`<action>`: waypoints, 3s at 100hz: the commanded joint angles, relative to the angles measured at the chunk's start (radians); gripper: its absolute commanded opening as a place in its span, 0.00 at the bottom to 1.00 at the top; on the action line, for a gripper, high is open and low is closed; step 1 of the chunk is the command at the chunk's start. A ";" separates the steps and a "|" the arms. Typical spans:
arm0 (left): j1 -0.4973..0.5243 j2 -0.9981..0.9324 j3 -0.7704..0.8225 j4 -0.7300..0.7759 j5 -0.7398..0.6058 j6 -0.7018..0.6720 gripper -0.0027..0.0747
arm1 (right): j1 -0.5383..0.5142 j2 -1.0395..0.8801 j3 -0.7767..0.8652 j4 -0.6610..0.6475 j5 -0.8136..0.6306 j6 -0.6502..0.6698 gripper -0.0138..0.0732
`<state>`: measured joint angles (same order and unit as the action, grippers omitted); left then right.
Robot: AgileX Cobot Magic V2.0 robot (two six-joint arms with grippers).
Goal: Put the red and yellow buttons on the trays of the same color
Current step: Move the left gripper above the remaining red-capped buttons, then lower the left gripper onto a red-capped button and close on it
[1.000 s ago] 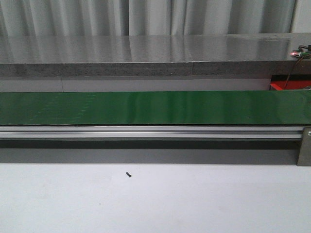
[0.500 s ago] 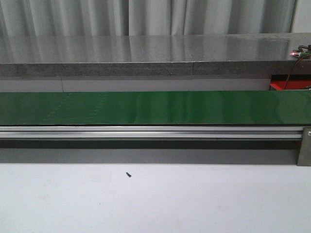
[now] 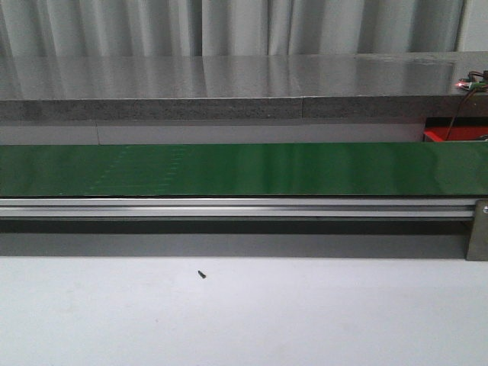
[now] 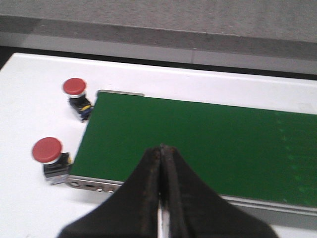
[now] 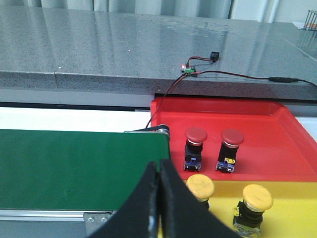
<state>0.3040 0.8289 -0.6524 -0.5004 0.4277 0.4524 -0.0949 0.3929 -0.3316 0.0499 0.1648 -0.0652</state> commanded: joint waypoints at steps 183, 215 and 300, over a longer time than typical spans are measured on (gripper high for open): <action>0.307 1.074 -0.799 0.083 0.420 -0.099 0.64 | 0.000 0.003 -0.026 -0.005 -0.086 -0.001 0.02; 0.307 1.075 -0.799 0.082 0.443 -0.099 0.53 | 0.000 0.003 -0.026 -0.005 -0.086 -0.001 0.02; 0.307 0.852 -0.799 0.043 0.481 -0.099 0.20 | 0.000 0.003 -0.026 -0.005 -0.086 -0.001 0.02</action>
<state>0.6082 1.7715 -1.4208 -0.4057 0.9045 0.3634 -0.0949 0.3929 -0.3316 0.0499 0.1648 -0.0652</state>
